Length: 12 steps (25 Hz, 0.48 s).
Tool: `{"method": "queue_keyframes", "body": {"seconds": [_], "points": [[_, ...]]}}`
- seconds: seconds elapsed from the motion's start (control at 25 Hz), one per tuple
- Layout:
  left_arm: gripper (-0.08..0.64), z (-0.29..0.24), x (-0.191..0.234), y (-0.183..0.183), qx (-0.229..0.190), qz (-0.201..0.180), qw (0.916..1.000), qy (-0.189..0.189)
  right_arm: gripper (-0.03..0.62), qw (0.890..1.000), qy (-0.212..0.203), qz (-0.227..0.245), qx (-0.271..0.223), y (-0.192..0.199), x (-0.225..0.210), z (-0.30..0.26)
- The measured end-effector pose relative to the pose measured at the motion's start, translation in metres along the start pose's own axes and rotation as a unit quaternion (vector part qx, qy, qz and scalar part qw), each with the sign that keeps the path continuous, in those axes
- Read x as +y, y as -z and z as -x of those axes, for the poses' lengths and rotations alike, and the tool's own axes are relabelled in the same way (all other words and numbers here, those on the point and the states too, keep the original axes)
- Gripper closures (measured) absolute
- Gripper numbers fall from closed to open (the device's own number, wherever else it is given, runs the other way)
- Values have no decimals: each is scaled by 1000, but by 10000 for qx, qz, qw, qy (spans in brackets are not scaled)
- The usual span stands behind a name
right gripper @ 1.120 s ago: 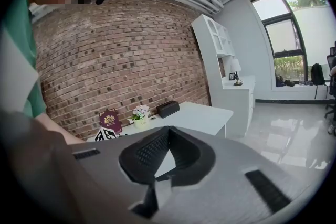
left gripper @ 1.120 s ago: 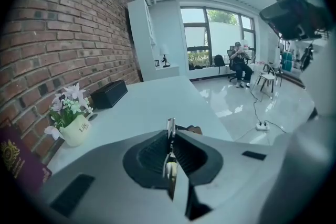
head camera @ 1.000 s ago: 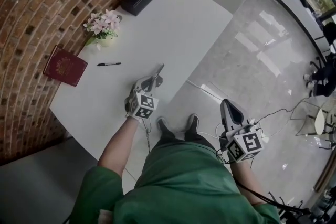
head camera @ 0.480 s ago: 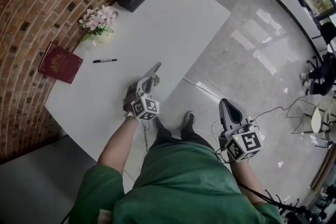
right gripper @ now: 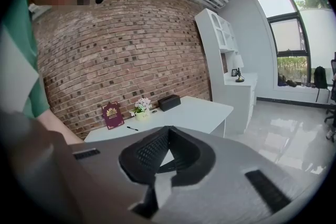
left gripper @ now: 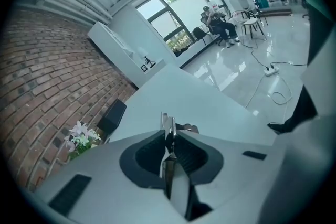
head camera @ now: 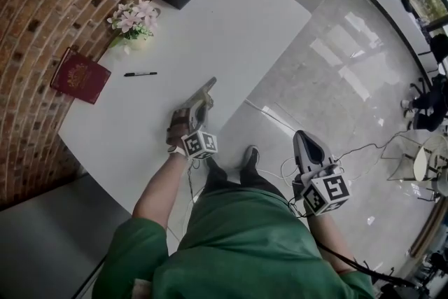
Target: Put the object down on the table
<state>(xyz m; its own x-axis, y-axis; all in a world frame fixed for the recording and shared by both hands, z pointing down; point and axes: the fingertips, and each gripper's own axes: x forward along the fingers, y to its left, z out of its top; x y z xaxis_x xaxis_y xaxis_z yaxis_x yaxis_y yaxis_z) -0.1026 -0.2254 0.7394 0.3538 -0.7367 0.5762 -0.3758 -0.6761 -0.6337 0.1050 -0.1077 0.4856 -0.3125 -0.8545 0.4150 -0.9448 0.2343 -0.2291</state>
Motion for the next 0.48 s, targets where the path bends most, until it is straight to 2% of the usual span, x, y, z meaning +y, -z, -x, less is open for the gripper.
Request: {"method": "queue_keyframes", "body": {"seconds": [0.2, 0.32, 0.48], "points": [[505, 0, -1, 5, 138, 114, 9998, -56, 591, 9999, -66, 111, 25, 2, -1, 0], [435, 5, 0, 3, 102, 252, 9996, -9, 591, 9999, -123, 103, 16, 1, 0, -2], [425, 22, 2, -3, 18, 393, 9992, -18, 591, 9996, -266, 100, -43, -2, 1, -6]]}}
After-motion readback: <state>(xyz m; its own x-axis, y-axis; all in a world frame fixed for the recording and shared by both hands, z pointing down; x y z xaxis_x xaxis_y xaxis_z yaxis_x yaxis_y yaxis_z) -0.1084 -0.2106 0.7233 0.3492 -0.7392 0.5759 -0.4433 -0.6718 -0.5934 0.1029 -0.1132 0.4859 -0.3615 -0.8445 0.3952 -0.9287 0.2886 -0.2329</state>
